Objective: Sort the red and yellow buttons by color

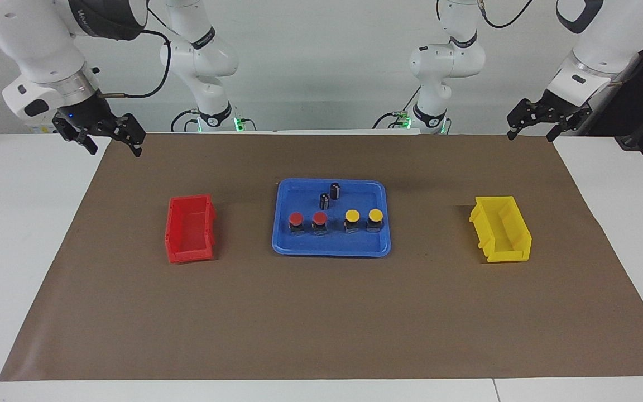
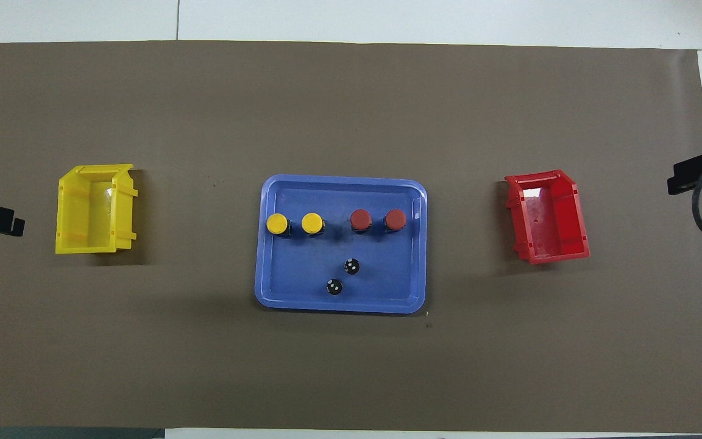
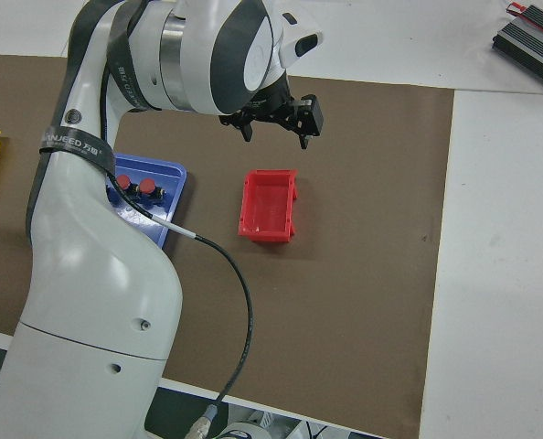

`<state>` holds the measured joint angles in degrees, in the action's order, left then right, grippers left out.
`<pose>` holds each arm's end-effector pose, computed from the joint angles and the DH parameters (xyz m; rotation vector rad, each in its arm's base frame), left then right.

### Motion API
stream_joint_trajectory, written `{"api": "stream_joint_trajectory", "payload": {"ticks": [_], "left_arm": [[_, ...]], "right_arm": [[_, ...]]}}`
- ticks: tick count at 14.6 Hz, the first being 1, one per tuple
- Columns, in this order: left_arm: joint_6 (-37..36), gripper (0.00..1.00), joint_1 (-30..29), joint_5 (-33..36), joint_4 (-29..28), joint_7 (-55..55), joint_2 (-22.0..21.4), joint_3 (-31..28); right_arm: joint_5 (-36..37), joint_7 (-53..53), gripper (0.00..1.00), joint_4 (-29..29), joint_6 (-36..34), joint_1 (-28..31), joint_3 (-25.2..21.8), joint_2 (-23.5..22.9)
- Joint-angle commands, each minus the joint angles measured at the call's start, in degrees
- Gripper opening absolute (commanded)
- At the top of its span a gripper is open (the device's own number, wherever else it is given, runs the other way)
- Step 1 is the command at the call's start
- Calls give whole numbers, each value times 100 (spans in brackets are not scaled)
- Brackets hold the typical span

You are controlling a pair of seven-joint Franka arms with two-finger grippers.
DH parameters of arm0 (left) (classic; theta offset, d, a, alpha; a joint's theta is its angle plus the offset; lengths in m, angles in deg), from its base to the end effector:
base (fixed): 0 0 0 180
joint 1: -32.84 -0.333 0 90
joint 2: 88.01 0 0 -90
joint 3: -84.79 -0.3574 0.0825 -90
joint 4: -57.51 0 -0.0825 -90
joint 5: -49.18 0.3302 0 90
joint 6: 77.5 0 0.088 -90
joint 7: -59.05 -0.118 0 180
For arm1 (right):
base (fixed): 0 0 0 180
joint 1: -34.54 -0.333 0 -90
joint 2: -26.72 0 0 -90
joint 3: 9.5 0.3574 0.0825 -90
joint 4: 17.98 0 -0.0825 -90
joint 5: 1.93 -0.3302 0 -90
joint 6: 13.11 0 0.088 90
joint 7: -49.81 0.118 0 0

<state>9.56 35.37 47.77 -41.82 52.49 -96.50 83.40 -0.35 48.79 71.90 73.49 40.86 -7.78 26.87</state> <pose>0.4401 -0.0107 0.6528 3.1016 -0.2100 -0.1005 0.4909 -0.0429 0.6521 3.1139 -0.0987 -0.0871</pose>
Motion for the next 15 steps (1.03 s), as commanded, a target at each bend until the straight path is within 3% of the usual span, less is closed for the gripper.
{"api": "stream_joint_trajectory", "payload": {"ticks": [1,9,15], "left_arm": [[22,100,-42,-105,-148,-56,-145,-1],[127,100,-60,-88,-122,6,-136,-19],[145,100,-42,-79,-130,735,-162,-19]], "right_arm": [[-44,-100,100,74,-2,27,12,64],[-36,-73,100,91,-2,27,12,73],[-18,-126,100,82,-46,-149,21,64]]}}
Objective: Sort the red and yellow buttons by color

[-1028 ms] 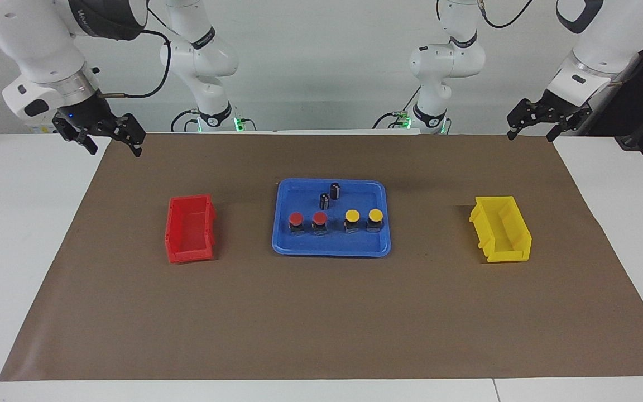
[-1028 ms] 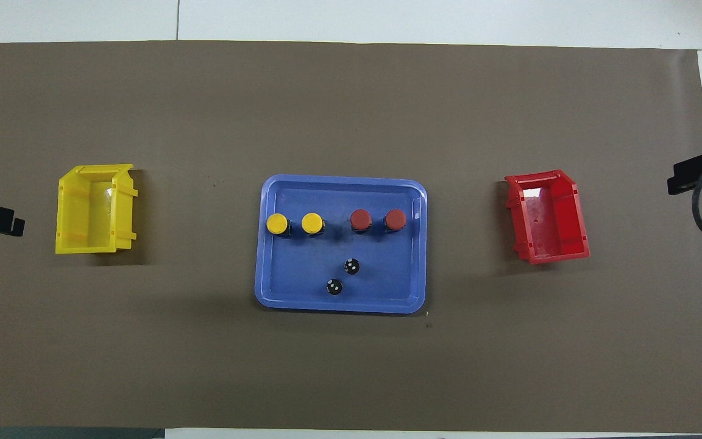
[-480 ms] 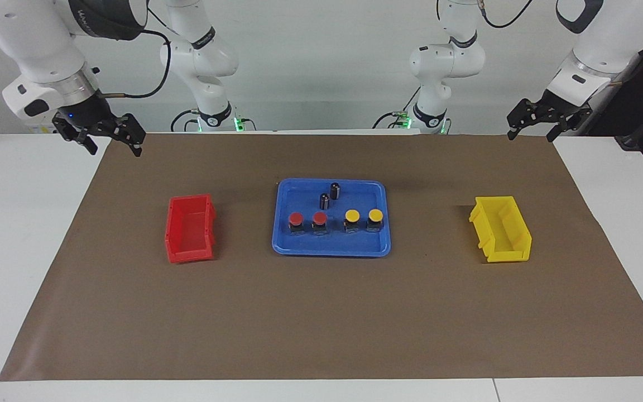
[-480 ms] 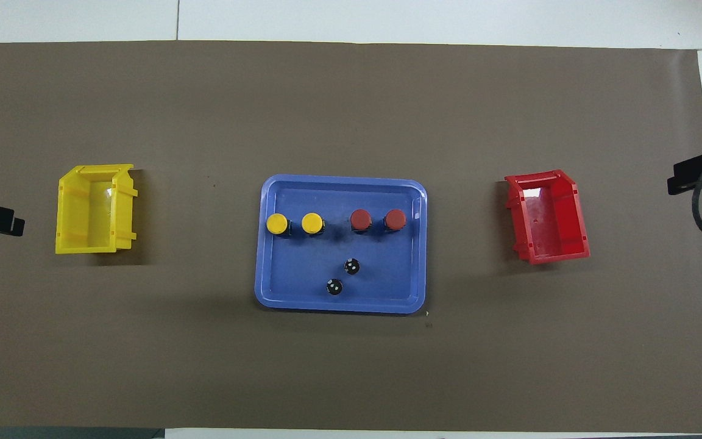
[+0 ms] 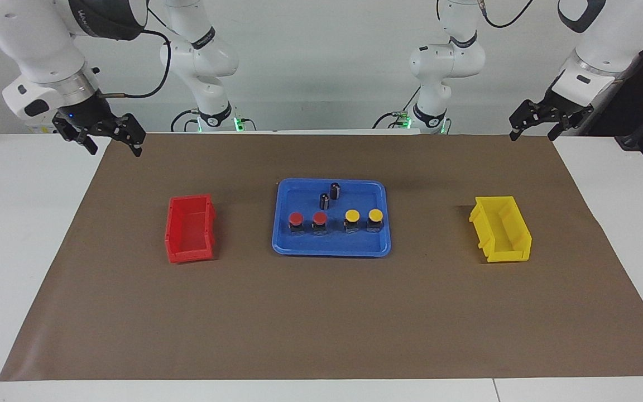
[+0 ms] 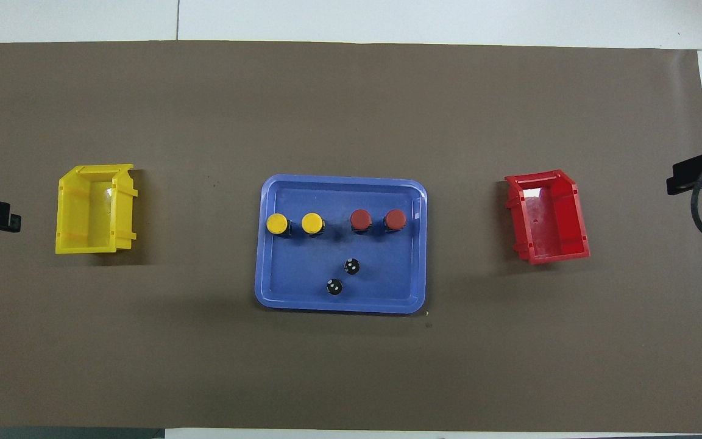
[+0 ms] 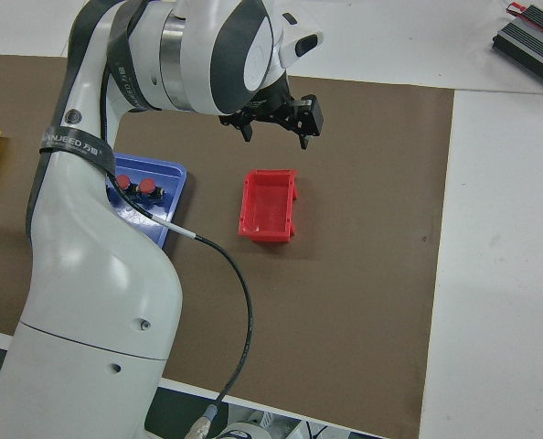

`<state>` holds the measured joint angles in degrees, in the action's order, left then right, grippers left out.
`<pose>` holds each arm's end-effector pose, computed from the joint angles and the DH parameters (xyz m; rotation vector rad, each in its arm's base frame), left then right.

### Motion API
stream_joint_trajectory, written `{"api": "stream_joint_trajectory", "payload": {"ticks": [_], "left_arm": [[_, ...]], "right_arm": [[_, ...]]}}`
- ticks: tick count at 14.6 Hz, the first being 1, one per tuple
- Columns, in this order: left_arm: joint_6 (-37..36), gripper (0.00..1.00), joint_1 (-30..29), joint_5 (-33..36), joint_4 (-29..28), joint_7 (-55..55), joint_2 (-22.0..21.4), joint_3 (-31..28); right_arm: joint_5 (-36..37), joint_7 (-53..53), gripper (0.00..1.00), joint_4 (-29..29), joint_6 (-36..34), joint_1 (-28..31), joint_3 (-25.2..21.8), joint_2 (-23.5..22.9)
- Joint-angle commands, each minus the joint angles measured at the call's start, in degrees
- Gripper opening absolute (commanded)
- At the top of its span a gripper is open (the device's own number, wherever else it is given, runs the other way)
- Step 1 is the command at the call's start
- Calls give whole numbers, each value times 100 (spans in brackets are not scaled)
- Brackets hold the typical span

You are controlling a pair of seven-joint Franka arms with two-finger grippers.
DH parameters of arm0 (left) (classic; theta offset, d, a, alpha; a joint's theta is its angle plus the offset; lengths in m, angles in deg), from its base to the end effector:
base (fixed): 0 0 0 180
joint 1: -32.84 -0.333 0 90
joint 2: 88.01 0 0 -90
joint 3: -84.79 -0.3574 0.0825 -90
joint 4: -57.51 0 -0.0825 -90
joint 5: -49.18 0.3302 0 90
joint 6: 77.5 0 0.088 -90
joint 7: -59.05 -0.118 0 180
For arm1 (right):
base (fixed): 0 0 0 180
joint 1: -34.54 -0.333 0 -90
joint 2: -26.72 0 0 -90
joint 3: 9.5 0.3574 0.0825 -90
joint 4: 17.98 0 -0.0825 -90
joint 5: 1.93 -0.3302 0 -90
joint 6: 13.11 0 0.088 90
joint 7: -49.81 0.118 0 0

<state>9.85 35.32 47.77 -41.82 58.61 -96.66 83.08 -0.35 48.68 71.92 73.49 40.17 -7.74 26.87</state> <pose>0.4399 -0.0076 0.6544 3.1112 -0.0342 -0.0907 0.4914 -0.0366 0.6519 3.1142 -0.0759 -0.0875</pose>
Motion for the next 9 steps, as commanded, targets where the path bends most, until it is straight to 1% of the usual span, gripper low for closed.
{"api": "stream_joint_trajectory", "payload": {"ticks": [1,9], "left_arm": [[150,100,-2,-70,-131,106,-138,13],[80,100,-37,-70,-139,132,-155,13]], "right_arm": [[-18,-115,100,80,-46,-89,17,64],[-9,-115,100,80,-11,-89,17,64]]}}
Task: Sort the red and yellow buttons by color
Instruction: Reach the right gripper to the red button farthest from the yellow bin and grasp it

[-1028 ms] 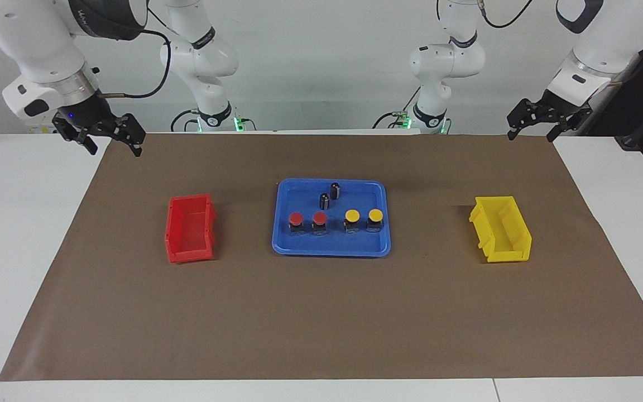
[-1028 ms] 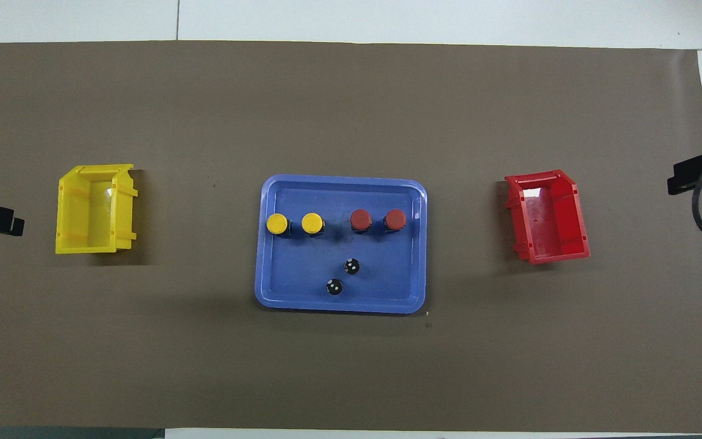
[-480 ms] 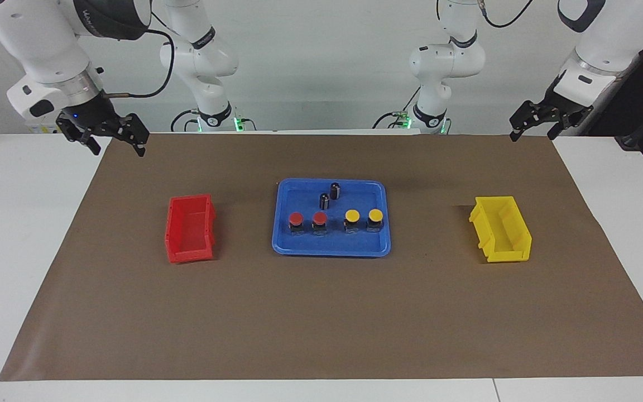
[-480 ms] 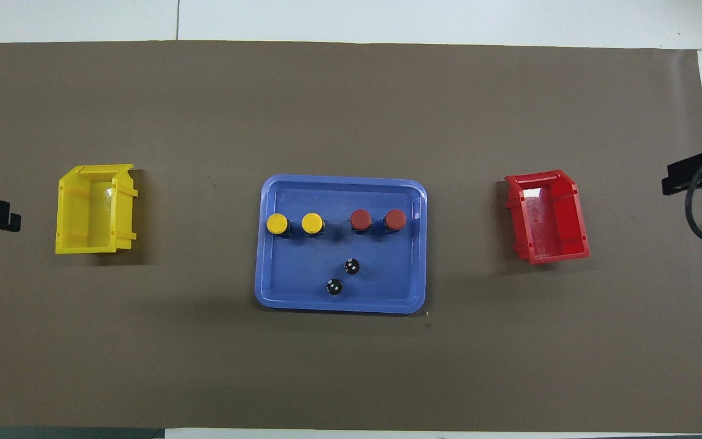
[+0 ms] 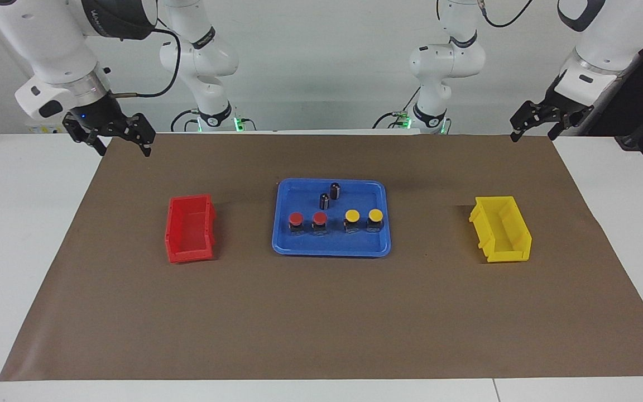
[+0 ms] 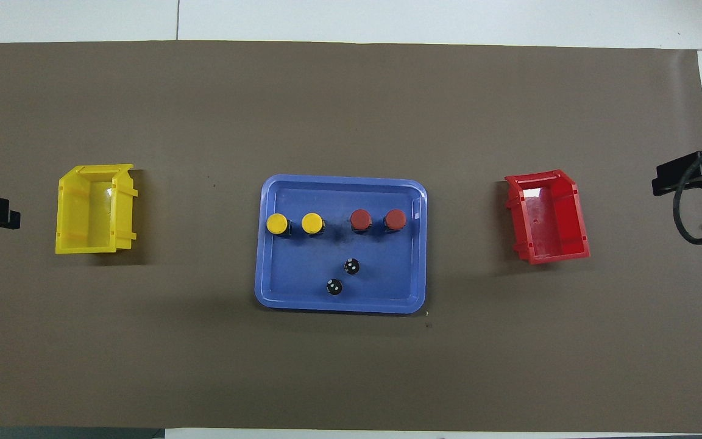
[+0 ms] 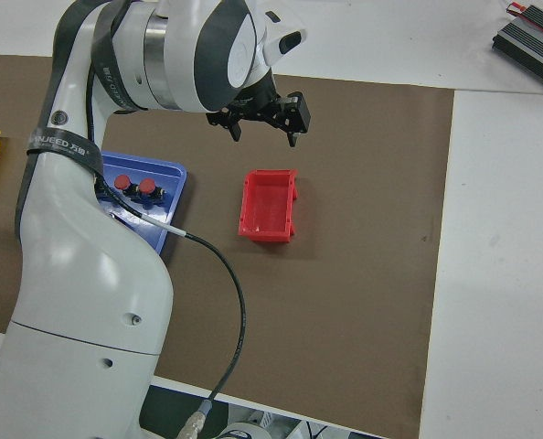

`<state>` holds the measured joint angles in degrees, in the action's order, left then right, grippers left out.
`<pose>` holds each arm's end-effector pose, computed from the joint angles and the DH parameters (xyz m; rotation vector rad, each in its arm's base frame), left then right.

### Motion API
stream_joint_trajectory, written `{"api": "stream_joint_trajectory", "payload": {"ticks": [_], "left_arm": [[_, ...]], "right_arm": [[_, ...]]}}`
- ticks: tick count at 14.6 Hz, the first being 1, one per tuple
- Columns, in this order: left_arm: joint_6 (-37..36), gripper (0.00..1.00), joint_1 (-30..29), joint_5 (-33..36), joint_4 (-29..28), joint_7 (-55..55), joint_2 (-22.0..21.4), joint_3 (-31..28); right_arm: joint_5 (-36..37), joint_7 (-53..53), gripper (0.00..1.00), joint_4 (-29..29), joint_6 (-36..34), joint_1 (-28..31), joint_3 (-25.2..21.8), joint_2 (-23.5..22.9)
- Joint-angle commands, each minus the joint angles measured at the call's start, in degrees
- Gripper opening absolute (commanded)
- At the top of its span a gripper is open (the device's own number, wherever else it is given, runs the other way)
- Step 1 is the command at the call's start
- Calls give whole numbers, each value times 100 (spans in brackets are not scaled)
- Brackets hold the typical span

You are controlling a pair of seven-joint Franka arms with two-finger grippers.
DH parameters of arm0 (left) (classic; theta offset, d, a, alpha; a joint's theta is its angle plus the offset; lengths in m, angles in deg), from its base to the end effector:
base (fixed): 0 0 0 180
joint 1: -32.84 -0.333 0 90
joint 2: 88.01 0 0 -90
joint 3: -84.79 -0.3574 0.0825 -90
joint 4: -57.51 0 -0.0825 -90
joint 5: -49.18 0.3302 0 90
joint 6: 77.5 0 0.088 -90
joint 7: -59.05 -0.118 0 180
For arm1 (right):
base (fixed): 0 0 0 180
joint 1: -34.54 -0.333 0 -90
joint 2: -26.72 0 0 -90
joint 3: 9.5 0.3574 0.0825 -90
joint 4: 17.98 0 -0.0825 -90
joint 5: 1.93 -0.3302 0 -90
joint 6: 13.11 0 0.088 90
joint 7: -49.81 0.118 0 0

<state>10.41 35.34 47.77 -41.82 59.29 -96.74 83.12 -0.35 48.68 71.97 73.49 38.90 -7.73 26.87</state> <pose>0.4407 -0.0081 0.6558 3.1121 -0.0172 -0.0736 0.4921 -0.0256 0.6516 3.1143 -0.0410 -0.0884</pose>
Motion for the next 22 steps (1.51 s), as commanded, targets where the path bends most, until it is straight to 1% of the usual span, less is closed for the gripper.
{"api": "stream_joint_trajectory", "payload": {"ticks": [1,2,3,5,7,10,11,12,14,15,17,18,20,22], "left_arm": [[25,100,-39,-70,-139,64,-147,9],[25,100,-39,-79,-139,64,-147,9],[25,100,-39,-70,-139,64,-147,9],[16,100,-47,-79,-139,64,-147,9],[25,100,-47,-70,-139,64,-147,0],[25,100,-47,-79,-139,64,-147,9],[25,100,-47,-70,-139,64,-147,0],[25,100,-47,-79,-139,64,-147,0],[25,100,-47,-79,-139,73,-147,0],[25,100,-47,-79,-139,99,-147,9],[25,100,-21,-70,-139,91,-147,18],[25,100,-21,-70,-139,91,-147,9],[51,100,-12,-70,-122,91,-138,18],[7,100,23,-70,-130,82,-138,27]], "right_arm": [[-9,-115,100,75,7,38,16,56],[-1,-107,100,23,15,20,33,12],[-1,-81,100,-38,68,-58,146,-41],[-44,164,100,-336,112,-321,209,-321],[-9,822,100,-434,287,-821,262,-646],[8,1814,100,-373,1155,-1805,271,-1147],[17,2097,100,-277,1463,-2026,271,-1297],[17,2256,100,-50,1762,-2219,279,-1342],[8,2695,100,800,2822,-2545,279,-1237],[8,2749,100,1153,3167,-2581,279,-1149],[8,2794,100,1550,3495,-2669,288,-1122],[8,2829,100,1726,3731,-2869,288,-1148],[8,2890,99,1868,4031,-2907,279,-1271],[17,2882,92,1886,4102,-2907,288,-1385]]}}
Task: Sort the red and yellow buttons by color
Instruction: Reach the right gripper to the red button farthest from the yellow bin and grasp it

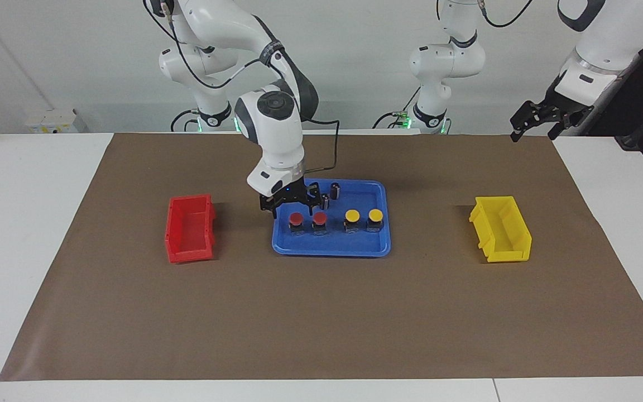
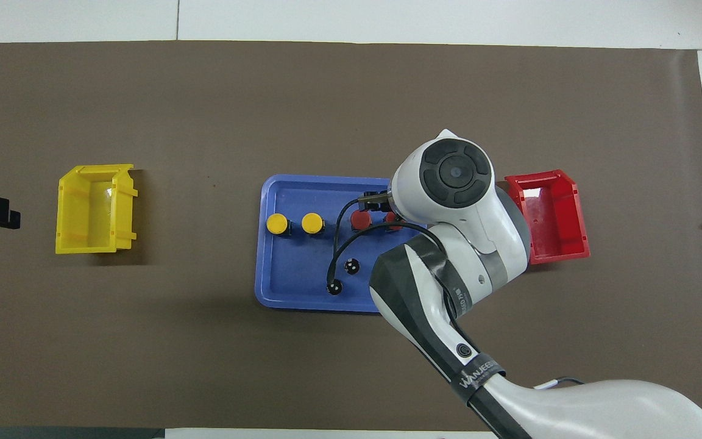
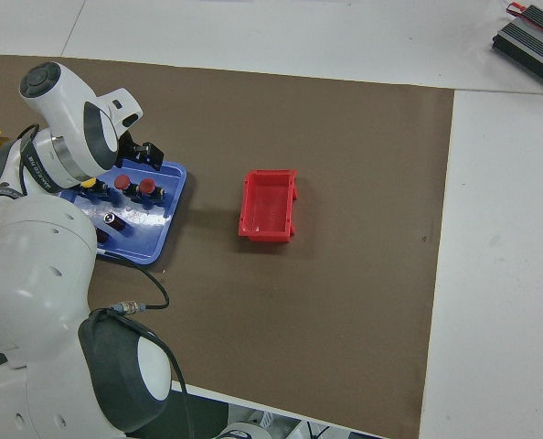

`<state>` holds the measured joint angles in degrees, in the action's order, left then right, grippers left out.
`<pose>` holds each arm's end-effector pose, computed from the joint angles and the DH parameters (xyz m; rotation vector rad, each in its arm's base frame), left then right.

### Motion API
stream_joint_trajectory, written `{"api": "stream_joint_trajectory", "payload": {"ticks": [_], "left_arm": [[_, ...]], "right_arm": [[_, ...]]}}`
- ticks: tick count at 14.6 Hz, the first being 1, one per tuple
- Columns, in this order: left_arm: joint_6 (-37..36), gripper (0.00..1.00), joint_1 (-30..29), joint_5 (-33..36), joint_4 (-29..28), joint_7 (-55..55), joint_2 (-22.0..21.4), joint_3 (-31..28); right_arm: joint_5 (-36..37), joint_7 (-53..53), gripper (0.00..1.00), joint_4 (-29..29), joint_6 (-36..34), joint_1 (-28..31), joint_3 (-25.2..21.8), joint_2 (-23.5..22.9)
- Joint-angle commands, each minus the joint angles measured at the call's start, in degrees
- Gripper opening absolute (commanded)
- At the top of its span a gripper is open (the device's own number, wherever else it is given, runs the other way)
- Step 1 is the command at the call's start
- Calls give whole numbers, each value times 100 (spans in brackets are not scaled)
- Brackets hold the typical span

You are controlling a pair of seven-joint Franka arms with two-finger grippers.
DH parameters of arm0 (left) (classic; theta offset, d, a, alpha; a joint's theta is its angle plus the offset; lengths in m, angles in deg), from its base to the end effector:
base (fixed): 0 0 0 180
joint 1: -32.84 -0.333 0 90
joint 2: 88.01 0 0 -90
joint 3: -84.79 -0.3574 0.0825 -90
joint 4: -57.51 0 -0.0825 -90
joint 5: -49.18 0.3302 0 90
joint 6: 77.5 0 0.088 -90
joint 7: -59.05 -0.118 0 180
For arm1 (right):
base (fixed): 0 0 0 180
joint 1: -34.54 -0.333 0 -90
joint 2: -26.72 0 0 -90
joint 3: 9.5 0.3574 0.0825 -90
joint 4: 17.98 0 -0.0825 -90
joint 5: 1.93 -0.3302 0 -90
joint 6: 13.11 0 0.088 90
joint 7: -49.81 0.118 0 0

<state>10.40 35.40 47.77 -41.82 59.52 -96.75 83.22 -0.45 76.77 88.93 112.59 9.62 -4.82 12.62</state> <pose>0.4406 -0.0094 0.6559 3.1125 -0.0153 -0.0737 0.5153 0.2871 0.4501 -3.1006 -0.0884 -0.1145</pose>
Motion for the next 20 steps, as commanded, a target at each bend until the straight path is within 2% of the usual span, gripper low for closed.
{"api": "stream_joint_trajectory", "payload": {"ticks": [1,6,11,13,15,16,17,20], "left_arm": [[8,100,16,-79,-130,59,-137,8],[61,100,8,-70,-130,59,-137,8],[25,100,-10,-70,-130,59,-137,8],[17,100,16,-70,-130,41,-137,17],[17,100,17,-70,-130,76,-137,26],[34,100,8,-70,-157,59,-146,17],[43,100,-18,-70,-157,24,-146,17],[104,100,-45,-79,-139,23,-146,26]], "right_arm": [[27,73,88,251,287,13,-2,22],[27,29,73,496,524,39,-2,39],[27,20,67,779,754,30,-2,109],[27,38,60,779,763,-22,-2,66],[27,21,45,761,719,-5,-2,57],[27,20,36,709,675,13,-2,48],[27,20,33,613,614,21,-2,30],[89,-40,33,-45,-341,109,-28,-5]]}}
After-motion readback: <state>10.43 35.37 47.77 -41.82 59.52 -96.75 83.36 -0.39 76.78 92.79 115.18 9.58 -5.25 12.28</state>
